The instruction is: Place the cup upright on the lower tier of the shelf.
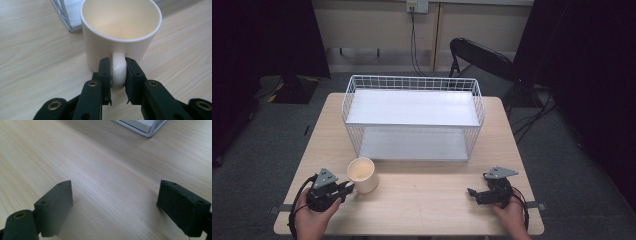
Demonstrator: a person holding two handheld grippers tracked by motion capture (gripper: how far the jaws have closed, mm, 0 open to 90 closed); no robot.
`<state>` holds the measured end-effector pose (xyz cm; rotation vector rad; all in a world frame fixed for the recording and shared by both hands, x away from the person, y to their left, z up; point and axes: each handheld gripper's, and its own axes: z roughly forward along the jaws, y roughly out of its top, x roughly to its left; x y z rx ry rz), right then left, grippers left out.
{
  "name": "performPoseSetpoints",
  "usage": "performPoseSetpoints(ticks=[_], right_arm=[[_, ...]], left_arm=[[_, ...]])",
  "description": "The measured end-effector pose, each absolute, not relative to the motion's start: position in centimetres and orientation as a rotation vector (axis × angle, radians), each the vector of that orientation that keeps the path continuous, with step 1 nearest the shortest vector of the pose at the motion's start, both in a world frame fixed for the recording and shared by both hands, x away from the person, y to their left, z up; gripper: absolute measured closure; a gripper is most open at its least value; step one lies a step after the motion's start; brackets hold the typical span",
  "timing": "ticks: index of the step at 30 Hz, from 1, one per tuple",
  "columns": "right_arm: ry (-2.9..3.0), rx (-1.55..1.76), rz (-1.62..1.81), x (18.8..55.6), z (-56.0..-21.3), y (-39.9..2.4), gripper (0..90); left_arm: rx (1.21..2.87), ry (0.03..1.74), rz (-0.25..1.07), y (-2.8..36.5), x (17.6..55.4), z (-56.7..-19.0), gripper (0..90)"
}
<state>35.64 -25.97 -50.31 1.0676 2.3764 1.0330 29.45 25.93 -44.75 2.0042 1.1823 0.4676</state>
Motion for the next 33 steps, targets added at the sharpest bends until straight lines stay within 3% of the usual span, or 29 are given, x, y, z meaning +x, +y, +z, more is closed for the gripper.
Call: performPoseSetpoints(ticks=[14,33], right_arm=[[2.376,1.067,1.033,35.6,-50.3,-26.0,12.1],[2.377,1.068,1.034,35.7,-50.3,-26.0,12.1]], left_arm=[[2.059,1.17,0.474,25.6,29.5,-44.5,80.1],[1.994,1.104,0.564,25.4,28.6,-43.0,80.4]])
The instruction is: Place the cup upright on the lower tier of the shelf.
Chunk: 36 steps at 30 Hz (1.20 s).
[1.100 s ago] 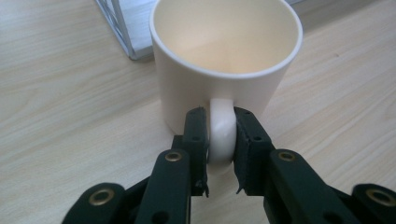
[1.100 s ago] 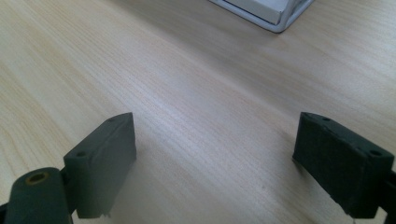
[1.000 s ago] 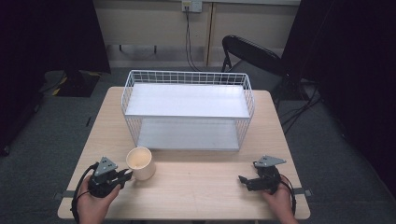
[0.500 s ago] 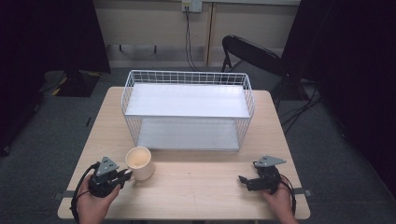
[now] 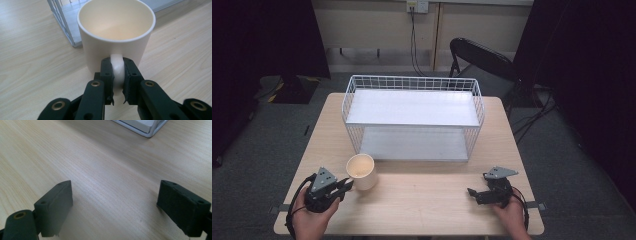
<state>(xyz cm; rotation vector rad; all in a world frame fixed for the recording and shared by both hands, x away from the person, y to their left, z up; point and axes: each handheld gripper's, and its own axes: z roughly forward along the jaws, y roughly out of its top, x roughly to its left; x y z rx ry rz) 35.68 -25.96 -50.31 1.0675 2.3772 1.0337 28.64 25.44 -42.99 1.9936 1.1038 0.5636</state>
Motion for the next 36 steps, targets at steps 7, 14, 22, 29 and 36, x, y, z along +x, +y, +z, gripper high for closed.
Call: performPoseSetpoints(ticks=[7,14,22,29,36], right_arm=[[2.377,1.068,1.034,35.7,-50.3,-26.0,12.1],[2.377,1.067,1.034,35.7,-50.3,-26.0,12.1],[2.377,1.068,1.034,35.7,-50.3,-26.0,12.1],[2.377,1.068,1.033,35.7,-50.3,-26.0,12.1],[2.377,1.067,1.034,35.7,-50.3,-26.0,12.1]], left_arm=[[2.006,1.098,0.554,25.4,28.7,-42.9,80.4],[2.003,1.099,0.539,25.3,28.7,-42.8,80.4],[1.997,1.095,0.533,25.0,28.9,-42.5,80.4],[1.987,1.081,0.538,24.1,29.5,-42.3,80.4],[1.988,1.059,0.549,22.9,30.4,-41.7,80.4]])
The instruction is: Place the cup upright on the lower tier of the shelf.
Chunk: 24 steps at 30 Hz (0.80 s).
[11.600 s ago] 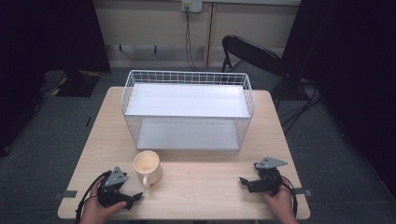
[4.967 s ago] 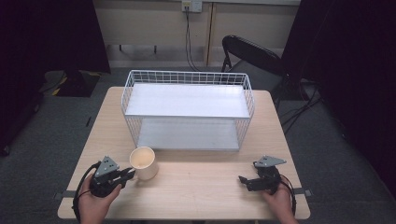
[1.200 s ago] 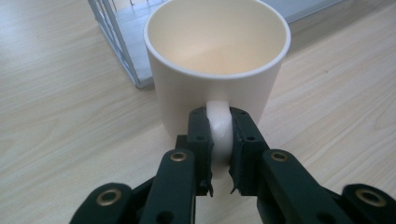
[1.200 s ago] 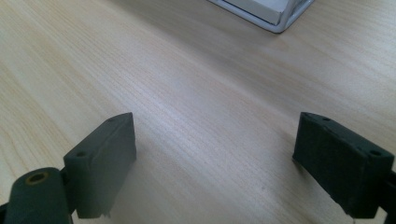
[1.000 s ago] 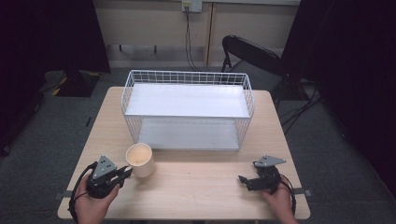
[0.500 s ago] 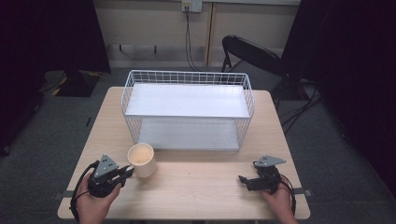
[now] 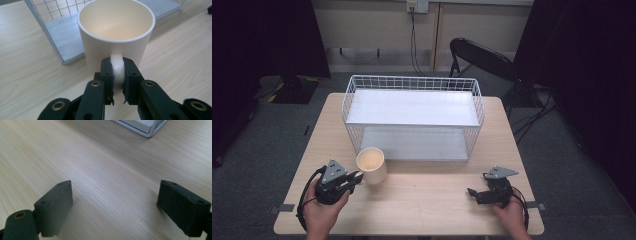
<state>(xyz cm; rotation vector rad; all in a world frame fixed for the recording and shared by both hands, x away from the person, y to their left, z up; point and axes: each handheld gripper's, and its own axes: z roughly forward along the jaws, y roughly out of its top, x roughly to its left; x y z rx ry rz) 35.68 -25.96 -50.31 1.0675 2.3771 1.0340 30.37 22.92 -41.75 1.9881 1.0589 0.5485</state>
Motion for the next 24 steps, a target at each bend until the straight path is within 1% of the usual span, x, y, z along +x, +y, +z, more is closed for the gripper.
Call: performPoseSetpoints(ticks=[7,24], right_arm=[[2.377,1.067,1.033,35.7,-50.3,-26.0,12.1],[2.377,1.067,1.034,35.7,-50.3,-26.0,12.1]], left_arm=[[1.976,1.054,0.536,21.6,31.5,-41.4,80.4],[1.967,1.074,0.56,19.2,34.2,-41.3,80.4]])
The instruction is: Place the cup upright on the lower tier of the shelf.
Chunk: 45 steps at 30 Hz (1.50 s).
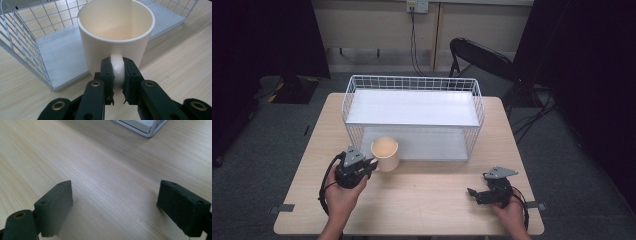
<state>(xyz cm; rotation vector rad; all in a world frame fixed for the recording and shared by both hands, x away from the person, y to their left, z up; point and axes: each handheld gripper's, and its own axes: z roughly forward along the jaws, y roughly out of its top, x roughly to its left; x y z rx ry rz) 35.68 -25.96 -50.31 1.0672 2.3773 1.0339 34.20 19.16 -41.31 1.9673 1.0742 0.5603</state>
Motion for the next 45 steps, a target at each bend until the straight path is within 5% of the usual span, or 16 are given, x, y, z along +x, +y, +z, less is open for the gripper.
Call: performPoseSetpoints(ticks=[45], right_arm=[[2.377,1.067,1.034,35.7,-50.3,-26.0,12.1]], left_arm=[[1.903,1.146,0.632,15.3,38.5,-42.7,80.4]])
